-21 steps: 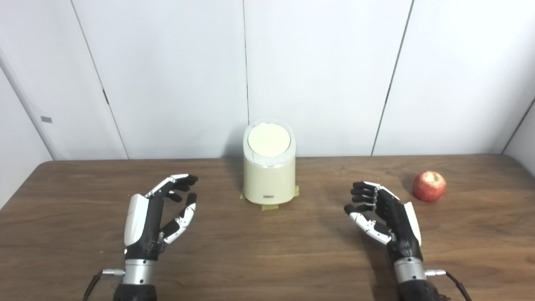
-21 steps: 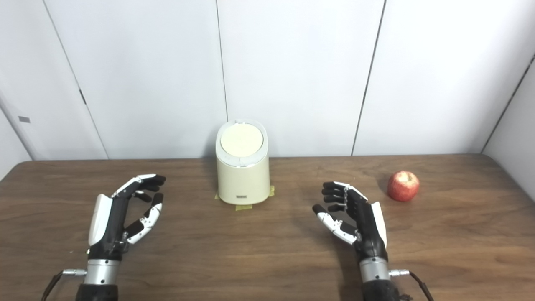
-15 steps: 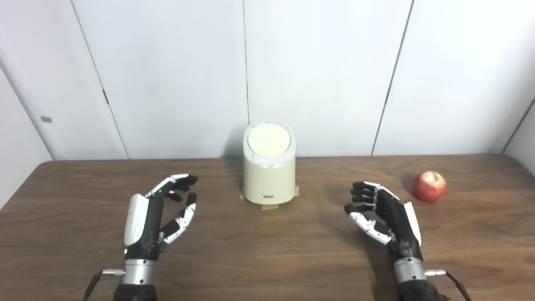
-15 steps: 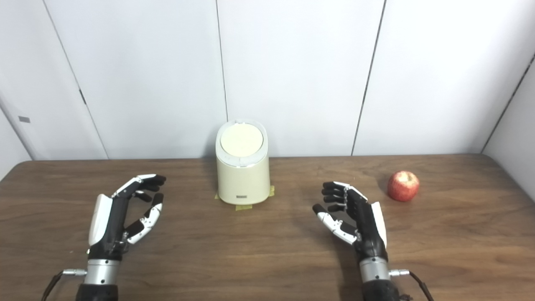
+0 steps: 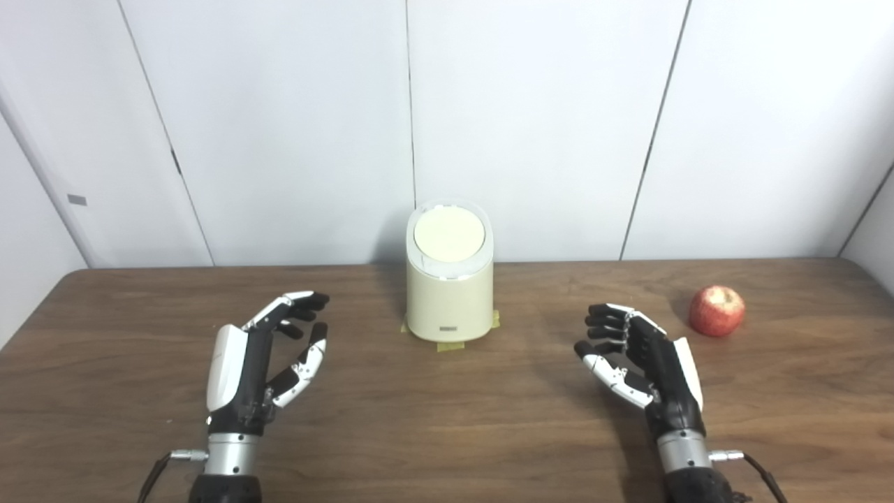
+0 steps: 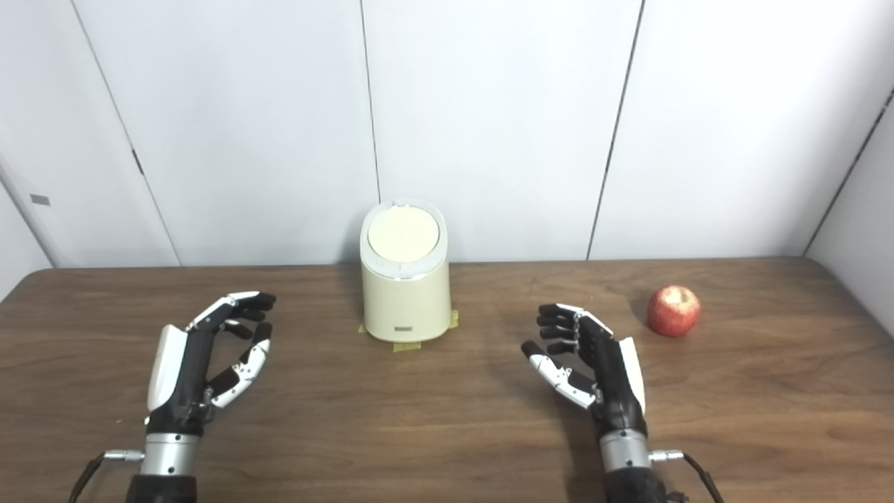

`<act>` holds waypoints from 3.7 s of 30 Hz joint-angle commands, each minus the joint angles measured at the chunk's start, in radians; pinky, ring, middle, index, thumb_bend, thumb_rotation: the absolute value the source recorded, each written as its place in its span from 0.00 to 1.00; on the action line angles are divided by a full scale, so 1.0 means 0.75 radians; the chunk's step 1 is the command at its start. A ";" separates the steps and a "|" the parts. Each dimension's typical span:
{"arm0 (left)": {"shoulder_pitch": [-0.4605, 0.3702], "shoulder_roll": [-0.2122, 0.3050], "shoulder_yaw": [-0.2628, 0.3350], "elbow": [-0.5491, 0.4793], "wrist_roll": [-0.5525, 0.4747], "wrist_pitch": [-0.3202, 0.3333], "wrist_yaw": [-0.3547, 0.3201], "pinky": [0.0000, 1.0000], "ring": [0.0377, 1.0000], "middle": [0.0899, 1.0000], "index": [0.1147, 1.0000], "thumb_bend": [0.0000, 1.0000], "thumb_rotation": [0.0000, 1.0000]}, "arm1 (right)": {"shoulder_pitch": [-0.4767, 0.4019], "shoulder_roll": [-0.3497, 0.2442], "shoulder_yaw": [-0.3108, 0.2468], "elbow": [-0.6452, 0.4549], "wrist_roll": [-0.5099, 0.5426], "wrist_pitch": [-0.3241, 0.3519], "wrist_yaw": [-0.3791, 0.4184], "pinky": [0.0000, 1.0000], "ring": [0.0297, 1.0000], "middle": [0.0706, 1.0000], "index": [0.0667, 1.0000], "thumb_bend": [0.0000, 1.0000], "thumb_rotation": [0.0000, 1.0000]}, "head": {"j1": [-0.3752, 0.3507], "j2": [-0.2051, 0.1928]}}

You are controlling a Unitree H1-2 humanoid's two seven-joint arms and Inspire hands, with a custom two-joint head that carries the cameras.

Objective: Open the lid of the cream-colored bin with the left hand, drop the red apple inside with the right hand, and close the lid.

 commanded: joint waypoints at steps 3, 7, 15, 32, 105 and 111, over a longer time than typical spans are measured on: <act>0.038 -0.033 0.003 -0.141 -0.044 0.103 -0.065 0.57 0.67 0.69 0.69 0.38 0.52 | -0.020 0.013 0.006 -0.031 -0.012 -0.013 -0.011 0.56 0.64 0.64 0.64 0.31 0.26 | 0.000 0.003; -0.029 -0.046 0.021 -0.220 -0.056 0.173 -0.099 0.62 0.71 0.72 0.72 0.50 0.66 | -0.017 0.014 0.007 -0.029 -0.008 -0.026 -0.013 0.56 0.63 0.63 0.63 0.30 0.22 | -0.001 0.004; -0.235 -0.058 0.004 -0.270 -0.014 0.413 -0.201 0.73 0.81 0.82 0.83 0.69 0.63 | -0.011 0.009 0.009 -0.033 -0.008 -0.037 -0.014 0.56 0.63 0.63 0.63 0.30 0.25 | -0.004 0.011; -0.642 -0.075 -0.259 -0.114 0.403 1.028 -0.387 1.00 1.00 1.00 1.00 1.00 0.48 | 0.004 0.009 0.005 -0.064 -0.003 -0.017 -0.010 0.56 0.63 0.63 0.62 0.31 0.25 | -0.009 0.026; -0.870 -0.101 -0.475 0.439 1.045 1.110 -0.292 1.00 1.00 1.00 1.00 1.00 0.21 | 0.030 0.047 0.023 -0.145 -0.055 0.059 -0.020 0.55 0.64 0.64 0.63 0.32 0.28 | -0.043 0.052; -0.852 -0.138 -0.379 0.415 0.922 1.110 -0.334 1.00 1.00 1.00 1.00 0.81 0.95 | 0.031 0.041 0.026 -0.146 -0.059 0.056 -0.020 0.54 0.63 0.63 0.62 0.30 0.27 | -0.039 0.054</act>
